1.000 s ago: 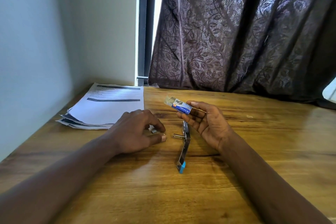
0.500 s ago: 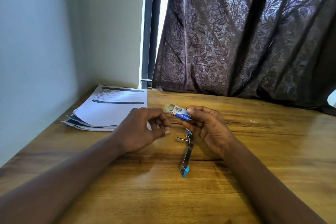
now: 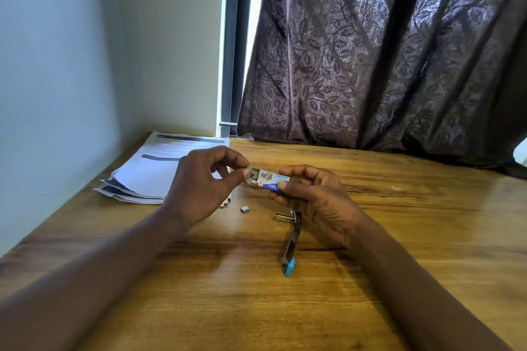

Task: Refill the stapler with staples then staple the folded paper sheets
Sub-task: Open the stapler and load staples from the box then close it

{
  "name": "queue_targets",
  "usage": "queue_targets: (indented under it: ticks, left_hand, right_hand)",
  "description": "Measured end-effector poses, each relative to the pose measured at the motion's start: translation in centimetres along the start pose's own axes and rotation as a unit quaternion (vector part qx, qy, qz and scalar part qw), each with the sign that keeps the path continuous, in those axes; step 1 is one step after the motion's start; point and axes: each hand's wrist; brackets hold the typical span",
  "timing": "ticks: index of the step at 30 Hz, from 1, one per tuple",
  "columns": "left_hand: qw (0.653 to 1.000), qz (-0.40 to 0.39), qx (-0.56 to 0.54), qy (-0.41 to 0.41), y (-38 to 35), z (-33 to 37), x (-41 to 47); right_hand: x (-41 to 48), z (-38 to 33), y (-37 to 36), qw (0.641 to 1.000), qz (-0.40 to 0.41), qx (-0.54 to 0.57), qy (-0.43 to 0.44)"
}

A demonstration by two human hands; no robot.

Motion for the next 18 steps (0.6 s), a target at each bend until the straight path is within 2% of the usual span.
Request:
queue_targets:
  ticks: [5, 10, 18]
  left_hand:
    - [0.999, -0.015, -0.012, 0.041, -0.23, -0.32, 0.18]
    - [0.992, -0.028, -0.083, 0.088, -0.20, -0.47, 0.42]
    - [0.997, -0.012, -0.016, 0.075, -0.39, -0.54, 0.42]
  right_hand:
    - [0.29, 0.57, 0.02, 1.000, -0.023, -0.005, -0.001]
    - [0.47, 0.88, 0.09, 0.999, -0.028, -0.014, 0.009]
    - [0.43, 0.78, -0.04, 1.000, -0.031, -0.003, 0.004]
Point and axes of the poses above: each hand's wrist, its own x-axis towards the middle knuckle, its own y-axis out of the back of the hand, z = x × y, and after that the axes turned 4 degrees about x, right-handed
